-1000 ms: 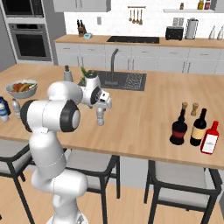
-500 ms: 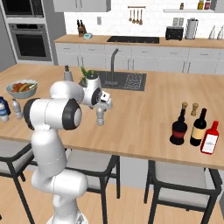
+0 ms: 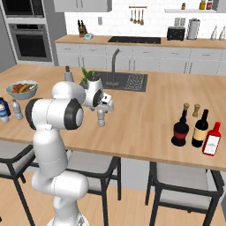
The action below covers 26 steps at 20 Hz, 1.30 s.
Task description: Move the plastic bottles in the middle to the plastics group, and the glass bottles in the middle to the glass group.
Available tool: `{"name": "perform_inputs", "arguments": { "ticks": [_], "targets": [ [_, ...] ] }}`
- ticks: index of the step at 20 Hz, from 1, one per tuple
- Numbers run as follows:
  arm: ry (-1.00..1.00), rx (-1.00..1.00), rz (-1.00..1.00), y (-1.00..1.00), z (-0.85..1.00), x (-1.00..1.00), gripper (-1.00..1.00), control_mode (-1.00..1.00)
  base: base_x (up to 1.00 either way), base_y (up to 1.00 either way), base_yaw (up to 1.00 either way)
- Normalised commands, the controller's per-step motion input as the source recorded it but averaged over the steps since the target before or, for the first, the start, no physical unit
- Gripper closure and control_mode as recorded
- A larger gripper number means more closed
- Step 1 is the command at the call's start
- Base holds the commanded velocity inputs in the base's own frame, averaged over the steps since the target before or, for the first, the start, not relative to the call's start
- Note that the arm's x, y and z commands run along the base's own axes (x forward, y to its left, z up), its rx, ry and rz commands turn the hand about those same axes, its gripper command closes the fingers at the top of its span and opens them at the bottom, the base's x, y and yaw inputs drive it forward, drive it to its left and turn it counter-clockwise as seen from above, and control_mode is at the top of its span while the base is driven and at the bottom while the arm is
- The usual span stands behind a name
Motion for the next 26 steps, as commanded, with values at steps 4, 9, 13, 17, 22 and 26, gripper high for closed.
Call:
{"name": "perform_inputs", "arguments": {
  "ticks": [4, 9, 13, 17, 22, 26],
  "targets": [
    [0.00, 0.00, 0.00, 0.00, -0.09, 0.00, -1.00, -1.00, 0.00, 0.00, 0.00],
    [-0.01, 0.00, 0.00, 0.00, -0.09, 0.04, -1.00, -1.00, 0.00, 0.00, 0.00],
    [-0.04, 0.00, 0.00, 0.00, -0.03, 0.13, -1.00, -1.00, 0.00, 0.00, 0.00],
    [-0.06, 0.00, 0.00, 0.00, 0.00, 0.10, -1.00, -1.00, 0.00, 0.00, 0.00],
    [0.00, 0.00, 0.00, 0.00, 0.00, 0.00, 1.00, -1.00, 0.00, 0.00, 0.00],
    [0.00, 0.00, 0.00, 0.00, 0.00, 0.00, 1.00, -1.00, 0.00, 0.00, 0.00]
  ]
}}
